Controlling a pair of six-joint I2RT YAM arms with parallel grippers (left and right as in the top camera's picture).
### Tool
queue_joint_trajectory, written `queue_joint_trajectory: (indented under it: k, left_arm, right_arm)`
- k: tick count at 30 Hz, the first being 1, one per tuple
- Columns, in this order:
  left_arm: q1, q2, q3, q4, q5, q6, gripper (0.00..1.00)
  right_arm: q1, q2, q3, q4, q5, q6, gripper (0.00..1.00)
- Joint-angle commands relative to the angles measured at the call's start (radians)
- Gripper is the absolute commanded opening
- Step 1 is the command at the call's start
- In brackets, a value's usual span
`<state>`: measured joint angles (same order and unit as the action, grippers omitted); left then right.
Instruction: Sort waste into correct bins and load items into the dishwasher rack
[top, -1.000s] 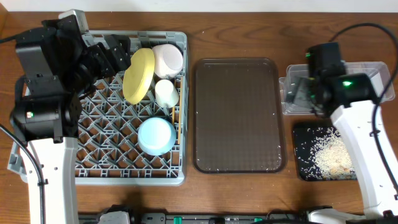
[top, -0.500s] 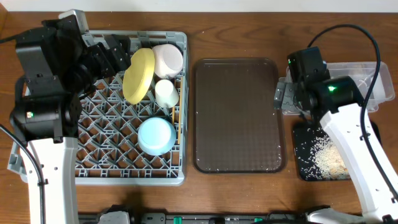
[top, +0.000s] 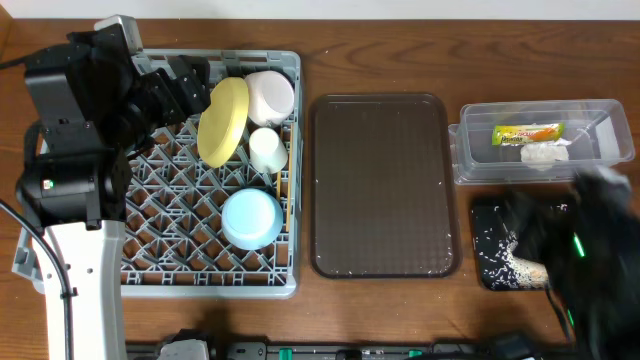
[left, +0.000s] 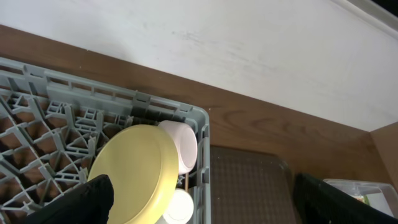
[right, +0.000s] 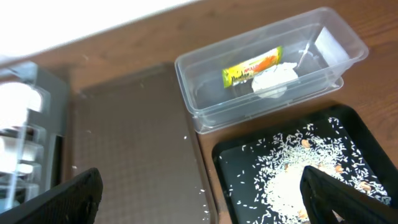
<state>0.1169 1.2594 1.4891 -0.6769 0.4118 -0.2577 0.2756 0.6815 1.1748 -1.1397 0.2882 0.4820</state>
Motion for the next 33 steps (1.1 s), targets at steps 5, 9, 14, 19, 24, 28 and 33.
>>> queue_joint_trajectory:
  k: [5, 9, 14, 19, 24, 28, 33]
  left_arm:
    - [0.002, 0.001, 0.015, 0.001, -0.005, 0.012, 0.93]
    - [0.002, 0.001, 0.015, 0.001, -0.005, 0.012, 0.93]
    - [0.002, 0.001, 0.015, 0.001, -0.005, 0.012, 0.93]
    - [0.002, 0.001, 0.015, 0.001, -0.005, 0.012, 0.93]
    - [0.002, 0.001, 0.015, 0.001, -0.005, 0.012, 0.93]
    - [0.002, 0.001, 0.015, 0.001, -0.005, 0.012, 0.93]
    - [0.002, 0.001, 0.015, 0.001, -0.005, 0.012, 0.93]
  right_arm:
    - [0.01, -0.378, -0.179, -0.007, 0.01, 0.011, 0.99]
    - [0.008, -0.513, -0.264, -0.043, 0.01, 0.011, 0.99]
    - [-0.017, -0.628, -0.336, -0.102, 0.048, 0.019, 0.99]
    - [-0.021, -0.674, -0.359, -0.09, 0.057, 0.018, 0.99]
    - [-0.02, -0.675, -0.39, -0.068, 0.052, 0.019, 0.99]
    - [-0.02, -0.675, -0.452, 0.118, 0.08, 0.018, 0.99]
    - [-0.02, -0.675, -0.611, 0.59, 0.096, -0.071, 0.99]
